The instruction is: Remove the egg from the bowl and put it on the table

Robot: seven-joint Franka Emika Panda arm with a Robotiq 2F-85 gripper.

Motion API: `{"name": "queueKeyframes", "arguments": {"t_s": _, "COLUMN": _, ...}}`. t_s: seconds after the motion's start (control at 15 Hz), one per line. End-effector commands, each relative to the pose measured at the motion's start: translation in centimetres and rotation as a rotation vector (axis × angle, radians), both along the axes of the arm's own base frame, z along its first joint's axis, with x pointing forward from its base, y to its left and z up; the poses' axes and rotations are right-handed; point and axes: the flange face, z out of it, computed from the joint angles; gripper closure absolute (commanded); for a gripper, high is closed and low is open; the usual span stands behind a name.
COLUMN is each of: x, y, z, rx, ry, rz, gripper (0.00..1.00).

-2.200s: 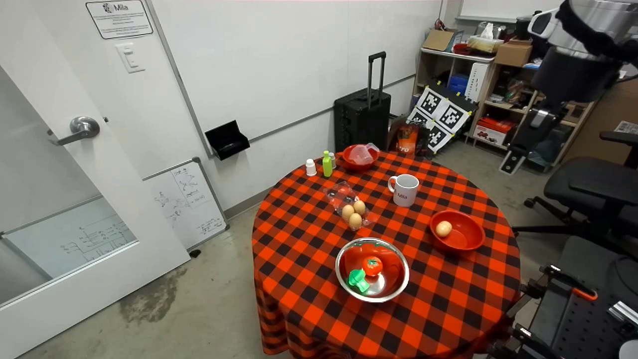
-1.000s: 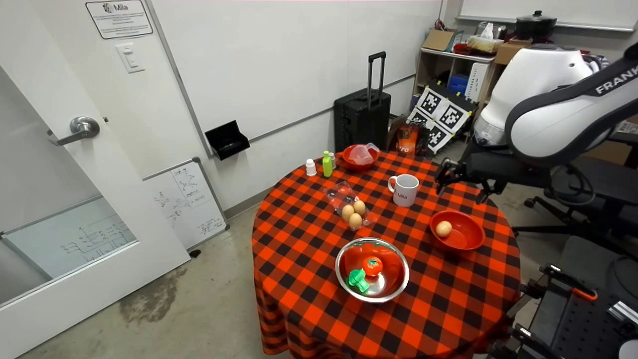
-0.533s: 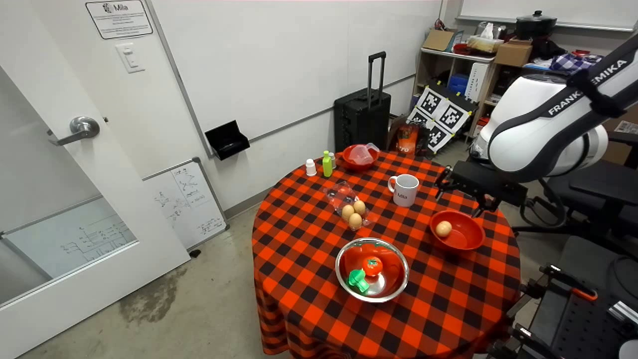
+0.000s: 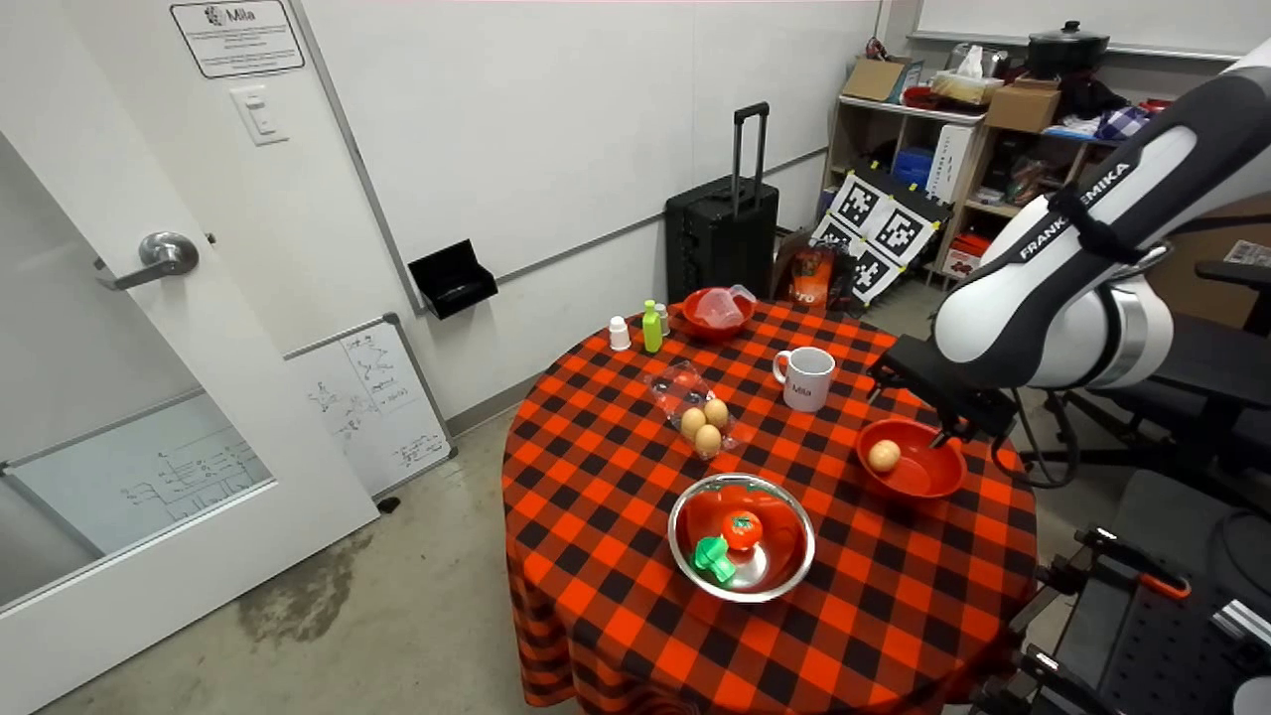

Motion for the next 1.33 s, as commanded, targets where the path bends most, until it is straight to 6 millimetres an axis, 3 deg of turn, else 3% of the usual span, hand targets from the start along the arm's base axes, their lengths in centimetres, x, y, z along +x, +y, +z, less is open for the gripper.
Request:
{"name": "queueKeyframes", "arguments": {"t_s": 0.0, "x": 0.6, "y": -1.4, "z": -2.2, "rx": -0.063, "ry": -0.014, "rz": 0.015, "gripper": 0.0}}
{"name": "queueKeyframes", "arguments": {"t_s": 0.8, "x": 2.2, "y": -5.9, "z": -7.0, "rx": -0.086, "ry": -0.001, "rz": 0.061, "gripper": 0.0}}
{"name": "queueKeyframes", "arguments": {"t_s": 1.27, "x": 1.4, "y": -7.4, "z": -10.9, "rx": -0.057, "ry": 0.026, "rz": 0.046, "gripper": 0.0}}
